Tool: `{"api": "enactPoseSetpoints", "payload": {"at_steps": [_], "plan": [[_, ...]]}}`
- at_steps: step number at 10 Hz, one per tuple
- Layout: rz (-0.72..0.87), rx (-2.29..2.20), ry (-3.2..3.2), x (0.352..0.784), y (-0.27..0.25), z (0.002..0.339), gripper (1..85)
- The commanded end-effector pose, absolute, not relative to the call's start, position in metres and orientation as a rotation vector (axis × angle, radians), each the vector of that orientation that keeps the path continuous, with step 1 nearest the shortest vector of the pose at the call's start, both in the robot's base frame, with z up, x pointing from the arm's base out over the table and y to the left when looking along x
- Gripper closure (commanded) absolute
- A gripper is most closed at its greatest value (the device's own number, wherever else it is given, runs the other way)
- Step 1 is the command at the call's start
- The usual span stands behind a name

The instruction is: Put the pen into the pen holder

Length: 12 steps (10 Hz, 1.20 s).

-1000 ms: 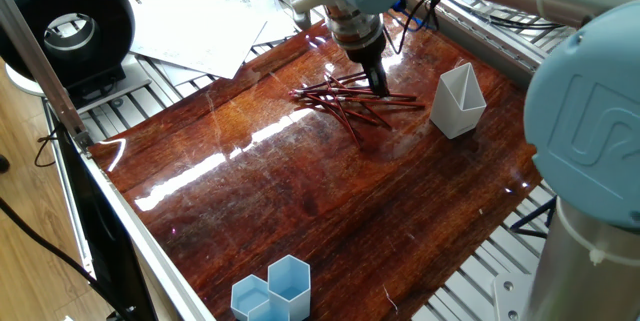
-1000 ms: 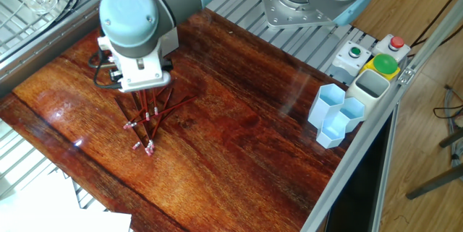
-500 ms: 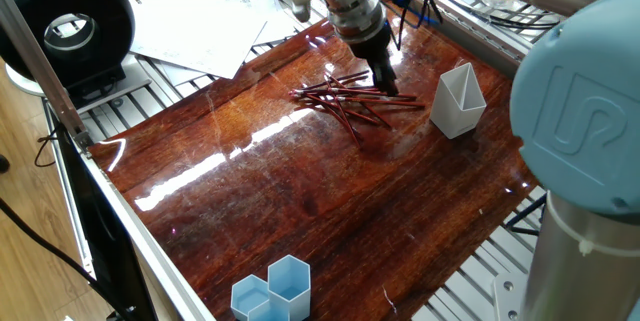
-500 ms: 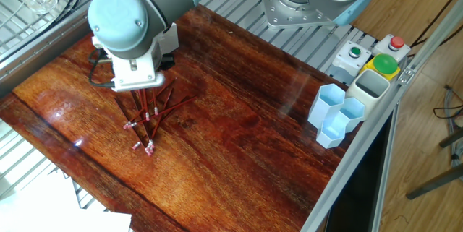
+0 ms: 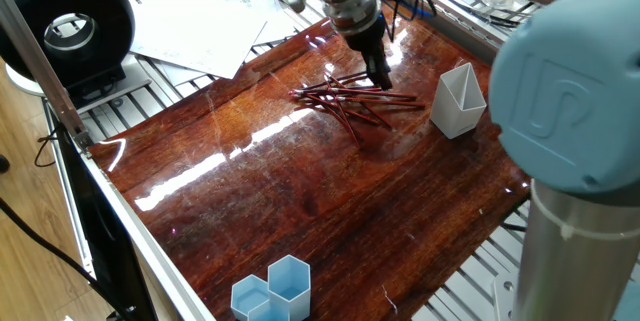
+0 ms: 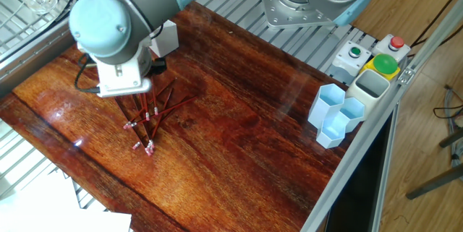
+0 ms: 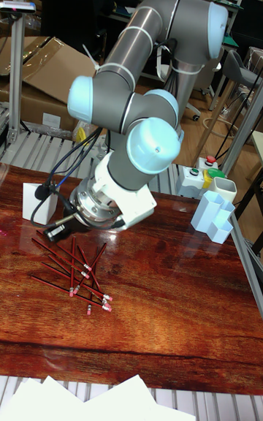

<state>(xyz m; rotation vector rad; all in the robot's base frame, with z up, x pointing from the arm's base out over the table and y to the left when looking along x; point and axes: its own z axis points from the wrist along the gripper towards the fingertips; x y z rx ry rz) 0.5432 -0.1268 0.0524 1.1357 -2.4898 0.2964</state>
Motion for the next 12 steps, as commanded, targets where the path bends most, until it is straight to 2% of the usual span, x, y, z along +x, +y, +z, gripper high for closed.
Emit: {"api": "enactPoseSetpoints", "payload": {"at_steps": [1,12], "plan": [[0.279,1.112,-2.517,0.556,-0.114,0.044,45.7],[0.315,1.095,-2.536,0.576,-0.101,0.028,48.3]]}}
